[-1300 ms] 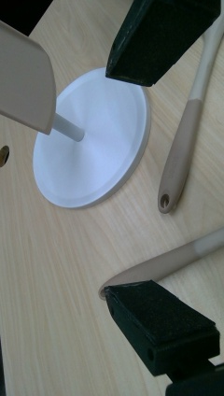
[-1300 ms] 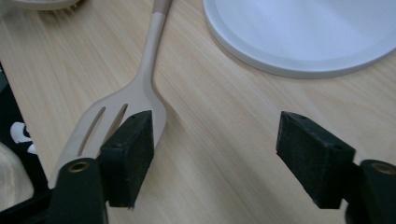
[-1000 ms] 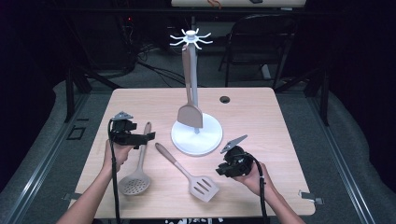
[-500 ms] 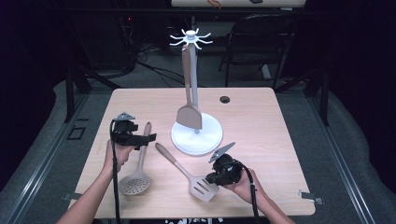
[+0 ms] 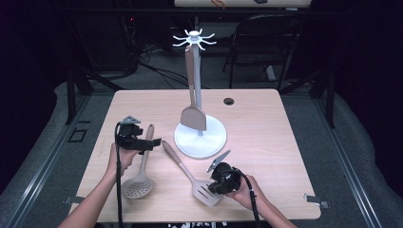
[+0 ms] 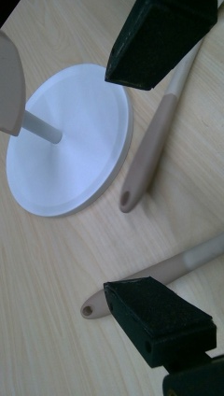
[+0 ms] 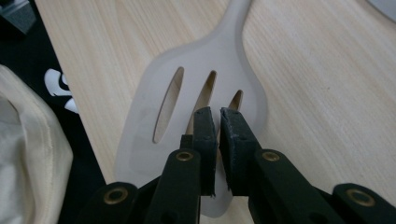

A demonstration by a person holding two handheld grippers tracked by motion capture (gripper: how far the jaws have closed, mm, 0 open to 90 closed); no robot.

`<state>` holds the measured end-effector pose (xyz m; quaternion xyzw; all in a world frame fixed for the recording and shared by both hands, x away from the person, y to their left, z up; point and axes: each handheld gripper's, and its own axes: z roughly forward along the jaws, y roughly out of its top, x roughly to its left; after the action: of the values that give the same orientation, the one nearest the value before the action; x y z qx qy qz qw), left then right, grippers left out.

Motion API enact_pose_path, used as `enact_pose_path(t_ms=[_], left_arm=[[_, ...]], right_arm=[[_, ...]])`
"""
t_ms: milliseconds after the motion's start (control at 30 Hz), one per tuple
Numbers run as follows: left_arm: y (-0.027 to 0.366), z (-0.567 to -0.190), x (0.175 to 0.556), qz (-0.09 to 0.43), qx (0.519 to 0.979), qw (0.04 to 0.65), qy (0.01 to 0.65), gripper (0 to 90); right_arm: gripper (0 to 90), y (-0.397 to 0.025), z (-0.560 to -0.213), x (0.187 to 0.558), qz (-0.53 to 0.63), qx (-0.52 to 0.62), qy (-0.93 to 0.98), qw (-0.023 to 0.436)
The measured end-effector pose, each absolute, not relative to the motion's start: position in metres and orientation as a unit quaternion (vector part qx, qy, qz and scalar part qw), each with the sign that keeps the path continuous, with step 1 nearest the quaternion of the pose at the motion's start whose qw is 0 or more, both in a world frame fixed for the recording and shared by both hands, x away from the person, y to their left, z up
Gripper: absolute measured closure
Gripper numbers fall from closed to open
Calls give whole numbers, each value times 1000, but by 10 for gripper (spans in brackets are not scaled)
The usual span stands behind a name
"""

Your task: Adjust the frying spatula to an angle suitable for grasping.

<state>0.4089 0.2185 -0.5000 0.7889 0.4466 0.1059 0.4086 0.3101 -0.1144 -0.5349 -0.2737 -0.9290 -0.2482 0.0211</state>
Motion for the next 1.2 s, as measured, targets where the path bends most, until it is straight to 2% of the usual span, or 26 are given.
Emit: enact_pose_path(t_ms=[367, 533, 867, 1200], left_arm=[[213, -503, 407, 88, 791, 404, 451, 44], [210, -508, 406, 79, 789, 409, 452, 97], [195, -518, 414, 57, 792, 396, 462, 218], [187, -531, 425, 30, 792, 385, 472, 290]], right_arm=[[860, -108, -550, 310, -219, -269, -938, 27], [900, -108, -550, 311, -217, -265, -939, 19], [900, -108, -550, 311, -213, -258, -942, 15], [900, -107, -550, 310, -208, -252, -945, 9]])
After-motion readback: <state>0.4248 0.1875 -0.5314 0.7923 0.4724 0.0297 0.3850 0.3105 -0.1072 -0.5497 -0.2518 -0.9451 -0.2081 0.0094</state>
